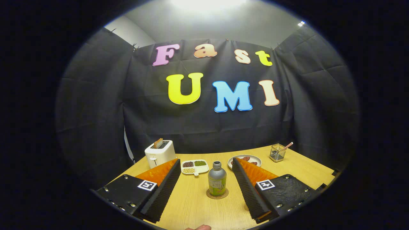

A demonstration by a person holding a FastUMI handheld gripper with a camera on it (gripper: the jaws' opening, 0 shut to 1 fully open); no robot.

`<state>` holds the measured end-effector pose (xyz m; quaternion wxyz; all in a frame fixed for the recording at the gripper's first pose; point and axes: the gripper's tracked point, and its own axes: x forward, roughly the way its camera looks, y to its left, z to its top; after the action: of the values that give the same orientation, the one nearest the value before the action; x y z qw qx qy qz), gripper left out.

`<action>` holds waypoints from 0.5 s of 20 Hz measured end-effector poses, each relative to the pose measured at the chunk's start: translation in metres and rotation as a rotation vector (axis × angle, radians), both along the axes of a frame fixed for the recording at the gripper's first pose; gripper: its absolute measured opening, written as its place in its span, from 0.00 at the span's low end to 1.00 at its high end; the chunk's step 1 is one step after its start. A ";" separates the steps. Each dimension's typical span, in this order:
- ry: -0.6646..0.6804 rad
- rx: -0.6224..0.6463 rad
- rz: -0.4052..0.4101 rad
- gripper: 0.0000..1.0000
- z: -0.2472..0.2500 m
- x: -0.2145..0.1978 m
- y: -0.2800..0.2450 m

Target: Take the bottle from table, then pour the juice into the cup, finally place the bottle on the coaster

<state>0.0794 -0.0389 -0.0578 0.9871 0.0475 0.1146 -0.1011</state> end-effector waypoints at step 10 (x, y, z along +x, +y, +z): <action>-0.034 0.000 -0.009 0.98 0.018 -0.035 -0.010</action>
<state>0.0448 -0.0487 -0.0400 0.9885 0.0495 0.0976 -0.1049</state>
